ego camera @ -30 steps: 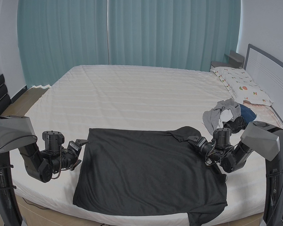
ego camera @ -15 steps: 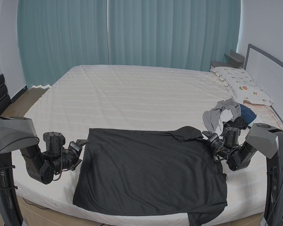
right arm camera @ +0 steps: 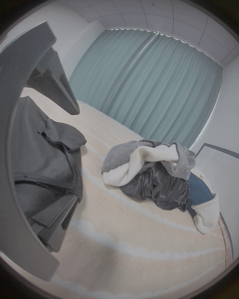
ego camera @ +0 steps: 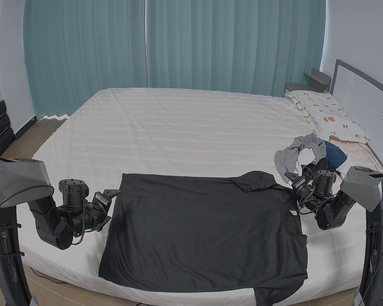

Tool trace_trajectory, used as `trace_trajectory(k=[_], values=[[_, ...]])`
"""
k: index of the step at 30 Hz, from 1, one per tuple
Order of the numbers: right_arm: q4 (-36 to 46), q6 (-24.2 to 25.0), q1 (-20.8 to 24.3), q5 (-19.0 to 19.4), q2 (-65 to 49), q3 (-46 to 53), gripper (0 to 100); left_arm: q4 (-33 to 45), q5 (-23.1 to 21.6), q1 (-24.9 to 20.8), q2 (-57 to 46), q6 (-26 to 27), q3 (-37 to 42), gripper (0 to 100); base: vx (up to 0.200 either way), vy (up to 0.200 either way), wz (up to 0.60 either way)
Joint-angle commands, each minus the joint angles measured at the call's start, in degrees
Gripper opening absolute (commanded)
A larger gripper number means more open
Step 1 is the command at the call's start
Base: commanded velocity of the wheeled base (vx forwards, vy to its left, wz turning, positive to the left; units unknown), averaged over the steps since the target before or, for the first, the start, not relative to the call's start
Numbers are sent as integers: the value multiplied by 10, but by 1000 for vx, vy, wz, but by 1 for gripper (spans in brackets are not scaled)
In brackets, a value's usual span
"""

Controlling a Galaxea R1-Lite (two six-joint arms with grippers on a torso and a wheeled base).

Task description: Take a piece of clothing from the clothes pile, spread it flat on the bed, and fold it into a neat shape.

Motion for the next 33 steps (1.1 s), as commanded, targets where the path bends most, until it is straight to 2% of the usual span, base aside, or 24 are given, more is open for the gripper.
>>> trace_trajectory(k=[1, 4, 6, 7, 12, 15, 22, 24, 26, 28, 31, 32, 33], values=[[-23, 0, -3, 23, -14, 31, 100, 0, 0, 0, 1, 0, 0, 100, 0, 0, 0], [-65, -1, -6, 69, -29, 71, 100, 0, 0, 0, 1, 5, 1, 100, 0, 0, 0], [-75, -1, -8, 79, -32, 81, 100, -1, 0, 0, 2, 7, 1, 100, 0, 0, 0], [-95, -2, -13, 100, -35, 98, 100, 0, 0, 0, 2, 9, 2, 100, 0, 0, 0], [-103, -7, -20, 160, -46, 134, 100, -1, 0, 0, 2, 9, 1, 100, 0, 0, 0], [-100, -8, -19, 166, -55, 142, 100, -1, 0, 0, 2, 9, 1, 100, 0, 0, 0], [-98, -6, -20, 163, -59, 142, 100, -1, 0, 0, 2, 9, -1, 100, 0, 0, 0], [-95, -5, -4, 156, -58, 145, 100, -1, 0, 0, 3, 9, -1, 100, 0, 0, 0], [-74, -5, 38, 128, -54, 132, 100, 0, 1, 0, 3, 8, -1, 100, 0, 0, 0], [-40, -6, 60, 105, -52, 115, 100, -1, 1, 0, 3, 8, 0, 100, 0, 0, 0], [72, -4, 106, 63, -47, 48, 100, -1, 7, -1, 3, 8, 0, 100, 0, 0, 0], [76, -4, 107, 61, -46, 44, 100, -1, 7, -1, 3, 8, 0, 100, 0, 0, 0], [119, -5, 120, 40, -47, 10, 100, -1, 8, -1, 4, 8, 0, 100, 0, 0, 0]])
